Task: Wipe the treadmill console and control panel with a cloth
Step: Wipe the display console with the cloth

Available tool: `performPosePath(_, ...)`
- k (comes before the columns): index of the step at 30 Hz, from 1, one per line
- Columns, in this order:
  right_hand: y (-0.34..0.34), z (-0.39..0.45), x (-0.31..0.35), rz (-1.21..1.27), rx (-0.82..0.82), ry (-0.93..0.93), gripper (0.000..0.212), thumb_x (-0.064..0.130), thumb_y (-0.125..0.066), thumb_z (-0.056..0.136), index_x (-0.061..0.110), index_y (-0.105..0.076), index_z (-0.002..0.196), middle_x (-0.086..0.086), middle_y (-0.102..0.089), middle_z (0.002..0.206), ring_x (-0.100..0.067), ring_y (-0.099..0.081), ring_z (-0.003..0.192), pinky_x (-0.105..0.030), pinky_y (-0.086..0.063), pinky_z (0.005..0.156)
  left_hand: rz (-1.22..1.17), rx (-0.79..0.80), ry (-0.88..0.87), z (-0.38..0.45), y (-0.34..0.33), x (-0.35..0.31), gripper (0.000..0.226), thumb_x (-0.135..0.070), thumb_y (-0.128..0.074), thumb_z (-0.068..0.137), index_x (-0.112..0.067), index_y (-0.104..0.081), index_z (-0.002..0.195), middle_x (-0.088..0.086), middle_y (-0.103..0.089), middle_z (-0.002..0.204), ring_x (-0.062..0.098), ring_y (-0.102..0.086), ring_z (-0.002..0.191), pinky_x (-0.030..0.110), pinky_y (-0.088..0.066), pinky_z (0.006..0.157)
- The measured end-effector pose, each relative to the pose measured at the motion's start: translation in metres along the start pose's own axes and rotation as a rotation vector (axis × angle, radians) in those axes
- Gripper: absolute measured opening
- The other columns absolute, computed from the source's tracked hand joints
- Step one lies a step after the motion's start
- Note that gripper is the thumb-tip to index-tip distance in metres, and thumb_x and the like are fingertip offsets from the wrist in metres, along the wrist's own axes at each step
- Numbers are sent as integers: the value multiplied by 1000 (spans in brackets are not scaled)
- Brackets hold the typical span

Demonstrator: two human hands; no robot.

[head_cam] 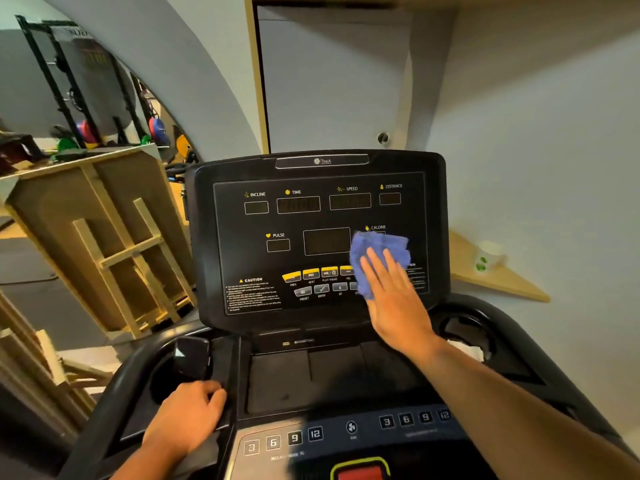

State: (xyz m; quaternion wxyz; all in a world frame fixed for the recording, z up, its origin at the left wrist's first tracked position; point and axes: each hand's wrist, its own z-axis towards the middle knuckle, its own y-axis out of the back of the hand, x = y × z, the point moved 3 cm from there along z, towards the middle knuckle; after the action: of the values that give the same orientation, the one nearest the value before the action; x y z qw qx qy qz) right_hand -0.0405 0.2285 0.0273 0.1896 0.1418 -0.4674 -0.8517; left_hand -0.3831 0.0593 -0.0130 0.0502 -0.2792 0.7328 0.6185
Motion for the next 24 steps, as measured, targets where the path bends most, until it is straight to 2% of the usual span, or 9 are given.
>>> performPosePath(2,8,-2,-32,109,-28,-246,70,28,-44,102,15,-4,159,-8,-2,168,-28,4,155,-51,-12,125,-2,19,14,-1,0,-2,40,-34,-48,102,-23,-66,68,-5,-69,72,6,-65,72,26,-46,66)
performPosePath(3,11,0,-42,133,-43,-308,68,29,-39,102,13,-5,159,-9,-4,168,-29,3,155,-54,-15,124,0,22,24,-1,-1,-1,38,-35,-48,101,-23,-67,70,-6,-70,73,7,-66,74,27,-48,68)
performPosePath(6,22,27,-59,134,-85,-371,66,29,-34,102,12,-6,159,-12,-5,167,-32,1,154,-55,-15,124,18,3,28,2,-2,6,28,-39,-49,97,-27,-65,77,-4,-70,74,14,-69,78,33,-54,75)
performPosePath(10,53,96,-87,251,-161,-504,62,30,-34,106,14,-9,159,-11,-5,168,-36,0,154,-53,-13,124,18,-7,18,3,-3,7,27,-37,-51,97,-28,-64,76,-3,-70,71,10,-67,73,33,-55,74)
performPosePath(14,48,87,-87,272,-193,-453,61,34,-32,107,14,-8,160,-9,-4,168,-32,3,154,-49,-7,126,12,-9,21,4,-5,6,30,-34,-51,98,-29,-64,72,-3,-68,68,12,-65,71,34,-52,72)
performPosePath(19,4,-5,-54,215,-35,-360,66,45,-22,106,15,2,159,-7,5,168,-25,9,155,-47,-3,125,-7,-17,4,2,-6,5,30,-33,-51,99,-26,-63,72,-3,-68,67,10,-65,70,33,-52,71)
performPosePath(22,-7,-39,-43,165,54,-190,68,44,-23,102,12,-2,158,-10,1,167,-30,6,154,-53,-10,124,-4,-18,-1,2,-5,5,31,-34,-51,99,-28,-64,72,-3,-68,67,10,-65,70,32,-51,70)
performPosePath(24,-8,-52,-38,47,89,19,65,37,-30,103,5,-12,157,-16,-7,166,-38,0,154,-60,-19,121,-12,-18,-7,3,-6,6,35,-33,-51,99,-28,-64,68,-5,-68,66,9,-64,68,30,-48,67)
